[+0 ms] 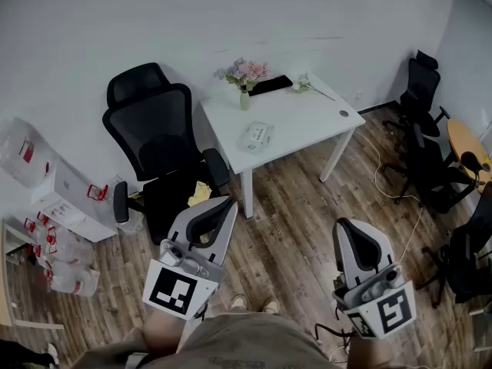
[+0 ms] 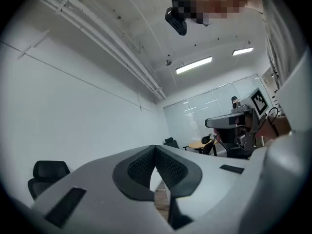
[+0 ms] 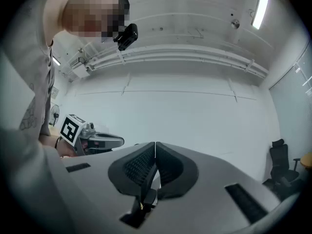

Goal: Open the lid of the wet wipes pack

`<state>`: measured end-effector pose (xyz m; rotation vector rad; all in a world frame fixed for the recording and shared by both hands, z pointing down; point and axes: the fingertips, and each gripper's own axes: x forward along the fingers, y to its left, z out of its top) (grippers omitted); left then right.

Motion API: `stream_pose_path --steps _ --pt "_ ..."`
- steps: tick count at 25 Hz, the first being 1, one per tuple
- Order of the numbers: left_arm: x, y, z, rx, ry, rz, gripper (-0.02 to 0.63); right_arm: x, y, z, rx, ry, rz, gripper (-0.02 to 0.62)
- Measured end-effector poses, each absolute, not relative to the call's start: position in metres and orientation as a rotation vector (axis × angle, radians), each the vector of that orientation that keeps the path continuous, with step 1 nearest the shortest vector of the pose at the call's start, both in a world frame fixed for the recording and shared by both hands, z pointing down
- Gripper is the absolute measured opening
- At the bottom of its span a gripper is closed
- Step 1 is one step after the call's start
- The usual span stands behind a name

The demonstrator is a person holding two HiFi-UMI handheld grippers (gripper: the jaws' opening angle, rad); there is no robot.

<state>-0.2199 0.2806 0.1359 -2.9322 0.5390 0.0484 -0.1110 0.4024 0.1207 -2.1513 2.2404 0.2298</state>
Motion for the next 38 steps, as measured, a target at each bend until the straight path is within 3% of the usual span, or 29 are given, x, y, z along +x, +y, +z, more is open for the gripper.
stream_pose_path --steps 22,23,24,25,26,38 --pt "-0.16 0.314 0.159 -2.938 0.581 -0.011 0.017 -0.05 0.427 0.145 -2.117 2.3 0.24 0.034" --pt "-0.158 0.313 0.16 -2.942 0.583 -0.011 0.017 -0.047 0.426 0.148 -2.13 2.3 0.236 0.039" --pt "-0.157 0.312 0.161 -2.945 0.587 -0.01 0.017 -0.044 0.423 0.151 -2.142 2.301 0.229 0.079" --pt "-0.155 0.309 0.162 -2.945 0.592 -0.01 0.017 -0.041 0.419 0.153 -2.151 2.303 0.222 0.163" --pt "-0.154 0.305 0.163 -2.946 0.597 -0.008 0.017 -0.038 0.414 0.156 -2.155 2.308 0.219 0.193" --pt "-0.11 0.217 0.195 -2.97 0.599 -0.04 0.017 0.005 0.324 0.187 -2.198 2.371 0.188 0.195"
